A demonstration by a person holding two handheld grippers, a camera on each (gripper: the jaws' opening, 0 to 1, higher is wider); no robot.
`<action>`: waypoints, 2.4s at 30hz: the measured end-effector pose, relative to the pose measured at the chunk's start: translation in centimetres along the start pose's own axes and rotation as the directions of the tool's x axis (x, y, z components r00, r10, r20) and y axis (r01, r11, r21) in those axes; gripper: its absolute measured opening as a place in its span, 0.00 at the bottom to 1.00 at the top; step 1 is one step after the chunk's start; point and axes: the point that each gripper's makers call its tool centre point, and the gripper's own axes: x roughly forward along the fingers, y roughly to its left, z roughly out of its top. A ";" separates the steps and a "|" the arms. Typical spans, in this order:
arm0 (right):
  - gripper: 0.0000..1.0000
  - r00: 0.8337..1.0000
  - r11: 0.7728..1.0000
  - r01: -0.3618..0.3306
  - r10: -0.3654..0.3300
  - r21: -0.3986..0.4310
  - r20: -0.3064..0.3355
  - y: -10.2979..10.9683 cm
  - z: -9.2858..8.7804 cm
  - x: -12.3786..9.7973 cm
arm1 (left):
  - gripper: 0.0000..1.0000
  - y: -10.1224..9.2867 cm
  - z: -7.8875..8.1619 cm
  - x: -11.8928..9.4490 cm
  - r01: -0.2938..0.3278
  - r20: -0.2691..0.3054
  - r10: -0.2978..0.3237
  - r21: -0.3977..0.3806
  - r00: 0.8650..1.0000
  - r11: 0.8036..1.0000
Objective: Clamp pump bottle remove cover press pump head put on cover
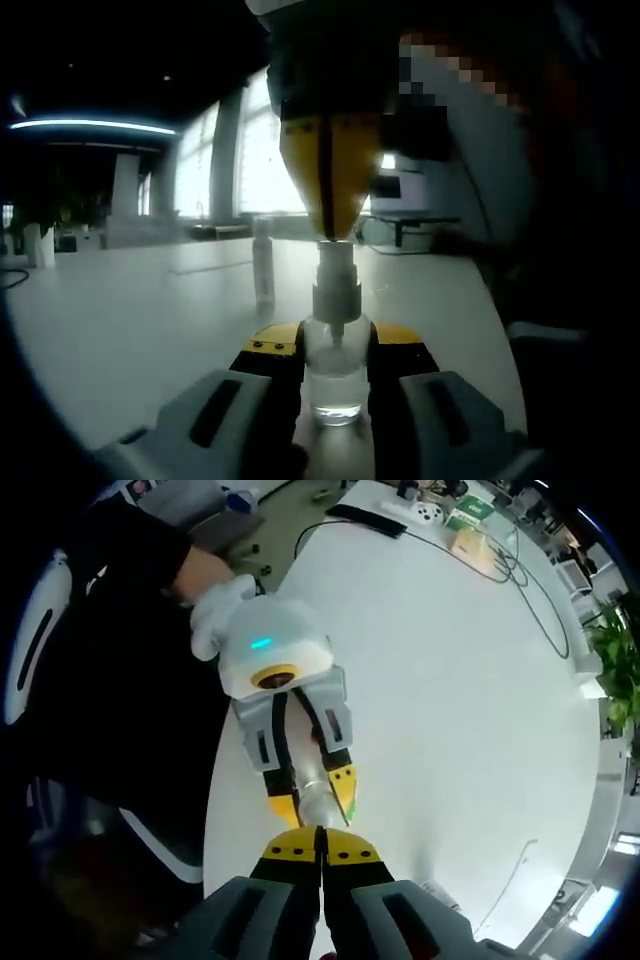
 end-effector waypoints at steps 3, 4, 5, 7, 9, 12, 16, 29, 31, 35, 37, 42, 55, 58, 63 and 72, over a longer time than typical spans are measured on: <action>0.00 1.000 1.000 -0.005 0.005 0.001 -0.003 0.0 0.0 0.1 | 0.15 0.0 0.0 0.0 -0.001 0.000 0.001 -0.002 1.000 1.000; 0.00 1.000 1.000 -0.006 0.006 -0.002 -0.003 0.0 0.0 0.1 | 0.15 0.0 0.0 0.0 -0.001 0.000 0.001 -0.002 1.000 1.000; 0.00 1.000 1.000 -0.007 0.007 0.000 -0.001 0.0 0.0 0.2 | 0.15 0.0 0.0 0.0 -0.001 -0.001 0.001 -0.003 1.000 1.000; 0.00 1.000 1.000 -0.006 0.006 0.007 0.005 0.0 -0.1 0.3 | 0.15 0.0 -0.1 0.0 0.000 -0.001 0.000 -0.003 1.000 1.000; 0.00 1.000 1.000 -0.003 0.003 0.012 0.019 0.0 -0.1 0.2 | 0.15 0.0 -0.1 0.0 0.000 -0.001 0.000 -0.003 1.000 1.000; 0.00 0.999 1.000 -0.003 0.002 0.030 0.039 0.0 -0.2 0.1 | 0.15 0.0 -0.1 0.0 0.000 0.000 0.000 -0.002 1.000 1.000; 0.00 0.998 0.999 -0.007 0.005 0.032 0.056 0.0 -0.1 -0.3 | 0.15 0.0 -0.1 0.0 0.000 0.001 0.000 -0.001 1.000 1.000; 0.00 1.000 1.000 -0.004 0.004 -0.011 0.002 0.1 0.0 -0.3 | 0.15 0.0 -0.1 0.0 0.001 0.001 -0.001 -0.001 1.000 1.000; 0.00 1.000 1.000 -0.004 0.004 -0.010 0.003 0.1 0.0 -0.3 | 0.15 0.0 -0.1 0.0 0.001 0.001 -0.001 -0.001 1.000 1.000; 0.00 1.000 1.000 -0.003 0.003 -0.009 0.005 0.1 -0.1 -0.2 | 0.15 -0.1 -0.1 0.0 0.001 0.001 -0.001 -0.001 1.000 1.000; 0.00 1.000 1.000 -0.004 0.004 -0.006 0.005 0.1 -0.1 -0.2 | 0.15 -0.2 -0.1 -0.1 0.001 0.001 -0.001 -0.001 1.000 1.000; 0.00 1.000 1.000 -0.006 0.006 -0.008 0.004 0.1 -0.1 -0.2 | 0.15 -0.1 -0.2 0.0 0.001 0.001 -0.001 -0.001 1.000 1.000; 0.00 1.000 1.000 -0.017 0.017 -0.003 0.002 0.0 0.0 -0.1 | 0.15 -0.1 -0.2 -0.1 0.001 0.001 -0.001 -0.003 1.000 1.000; 0.00 1.000 1.000 -0.016 0.016 0.004 0.004 0.1 0.0 -0.1 | 0.15 -0.1 -0.2 -0.1 0.001 0.001 -0.001 -0.003 1.000 1.000; 0.00 1.000 1.000 -0.019 0.019 0.017 0.004 0.1 0.0 0.1 | 0.15 0.0 -0.2 -0.1 0.000 0.000 0.000 -0.003 1.000 1.000; 0.00 0.999 1.000 -0.018 0.018 -0.007 -0.032 -0.2 0.0 0.4 | 0.15 0.2 -0.1 0.0 -0.001 -0.001 0.001 -0.004 1.000 1.000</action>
